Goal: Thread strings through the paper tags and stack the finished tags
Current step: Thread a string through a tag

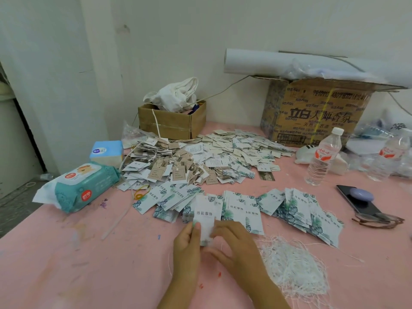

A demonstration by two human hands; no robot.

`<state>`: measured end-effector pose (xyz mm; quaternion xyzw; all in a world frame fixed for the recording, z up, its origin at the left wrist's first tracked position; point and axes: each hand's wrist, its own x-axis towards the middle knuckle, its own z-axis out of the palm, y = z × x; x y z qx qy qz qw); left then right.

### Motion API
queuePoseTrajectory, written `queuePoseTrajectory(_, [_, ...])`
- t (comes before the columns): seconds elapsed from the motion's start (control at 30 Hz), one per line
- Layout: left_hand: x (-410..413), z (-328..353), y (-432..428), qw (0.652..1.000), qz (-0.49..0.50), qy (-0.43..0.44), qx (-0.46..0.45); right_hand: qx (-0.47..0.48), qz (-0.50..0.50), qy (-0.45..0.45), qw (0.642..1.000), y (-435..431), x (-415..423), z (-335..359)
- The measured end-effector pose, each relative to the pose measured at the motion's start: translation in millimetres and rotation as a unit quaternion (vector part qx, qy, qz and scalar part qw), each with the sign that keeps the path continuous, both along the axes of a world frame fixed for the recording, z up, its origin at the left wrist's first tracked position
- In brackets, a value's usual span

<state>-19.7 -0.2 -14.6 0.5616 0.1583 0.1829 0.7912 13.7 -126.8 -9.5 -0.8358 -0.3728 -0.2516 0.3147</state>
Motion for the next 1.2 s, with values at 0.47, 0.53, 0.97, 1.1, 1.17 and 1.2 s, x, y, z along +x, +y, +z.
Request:
queuePoseTrajectory(0.47, [-0.8, 0.5, 8.0, 0.997, 0.053, 0.032, 0.038, -0.182, -0.215, 0.112, 0.953, 29.8, 29.2, -14.0])
queuePoseTrajectory(0.53, [0.2, 0.9, 8.2, 0.998, 0.055, 0.031, 0.021, -0.154, -0.222, 0.090, 0.959, 29.2, 26.8, -12.8])
queuePoseTrajectory(0.97, [2.5, 0.6, 4.7, 0.997, 0.012, 0.016, -0.073, -0.010, -0.239, -0.070, 0.968, 27.7, 20.0, -5.7])
queuePoseTrajectory(1.1, [2.4, 2.2, 3.6, 0.997, -0.006, 0.022, -0.077, 0.109, -0.268, -0.029, 0.957, 21.5, 17.2, 1.8])
queuePoseTrajectory(1.17, [1.4, 3.7, 2.8, 0.996, -0.020, 0.030, -0.087, 0.151, -0.273, -0.025, 0.950, 18.6, 14.5, 9.3])
queuePoseTrajectory(1.2, [0.0, 4.6, 2.6, 0.994, -0.028, 0.032, -0.098, 0.170, -0.276, -0.031, 0.945, 16.7, 12.8, 14.0])
